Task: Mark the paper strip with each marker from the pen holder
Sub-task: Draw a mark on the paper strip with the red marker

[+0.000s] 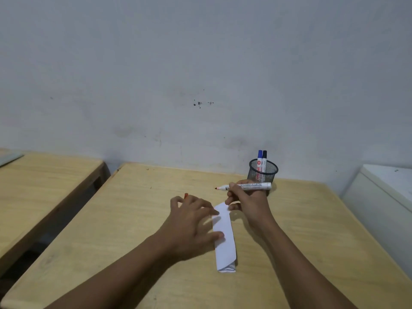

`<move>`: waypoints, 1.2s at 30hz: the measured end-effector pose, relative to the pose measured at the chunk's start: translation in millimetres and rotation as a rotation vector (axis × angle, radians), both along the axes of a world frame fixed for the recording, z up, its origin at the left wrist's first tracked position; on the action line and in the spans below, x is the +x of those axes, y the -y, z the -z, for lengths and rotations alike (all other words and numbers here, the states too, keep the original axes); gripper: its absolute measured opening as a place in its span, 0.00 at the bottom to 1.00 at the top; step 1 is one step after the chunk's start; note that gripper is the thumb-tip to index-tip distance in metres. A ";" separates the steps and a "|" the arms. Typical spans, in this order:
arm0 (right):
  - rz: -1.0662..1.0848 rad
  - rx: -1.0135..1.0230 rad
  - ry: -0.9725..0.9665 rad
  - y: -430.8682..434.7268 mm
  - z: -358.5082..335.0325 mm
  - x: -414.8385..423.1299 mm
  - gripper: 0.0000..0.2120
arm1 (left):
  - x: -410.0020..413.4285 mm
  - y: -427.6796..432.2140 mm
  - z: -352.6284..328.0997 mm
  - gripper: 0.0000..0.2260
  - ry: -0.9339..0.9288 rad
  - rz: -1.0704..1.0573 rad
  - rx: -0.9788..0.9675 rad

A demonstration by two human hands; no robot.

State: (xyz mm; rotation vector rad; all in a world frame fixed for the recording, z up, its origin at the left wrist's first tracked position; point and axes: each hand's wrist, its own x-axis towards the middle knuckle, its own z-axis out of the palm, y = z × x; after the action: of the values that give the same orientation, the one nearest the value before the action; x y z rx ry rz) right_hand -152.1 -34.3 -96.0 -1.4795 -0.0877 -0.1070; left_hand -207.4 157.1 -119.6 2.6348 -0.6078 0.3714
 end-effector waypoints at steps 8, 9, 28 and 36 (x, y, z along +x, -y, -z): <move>-0.135 -0.232 -0.063 -6.0 20.3 11.9 0.07 | -12.7 5.2 20.7 0.32 -0.140 0.096 0.244; -0.144 -0.281 -0.055 -4.8 22.8 14.0 0.06 | -13.5 6.3 22.5 0.32 -0.129 0.094 0.245; -0.055 -0.450 0.076 -7.9 39.1 19.9 0.12 | -11.0 13.2 26.4 0.27 -0.172 0.073 0.259; -0.047 -0.549 0.078 -11.7 39.2 24.4 0.12 | -10.6 14.3 25.9 0.29 -0.163 0.023 0.214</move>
State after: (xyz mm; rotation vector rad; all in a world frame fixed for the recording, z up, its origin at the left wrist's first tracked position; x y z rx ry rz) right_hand -127.6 -22.6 -135.2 -2.0202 -0.2288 -0.1078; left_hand -218.0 142.8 -145.5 2.8222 -0.6550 0.0863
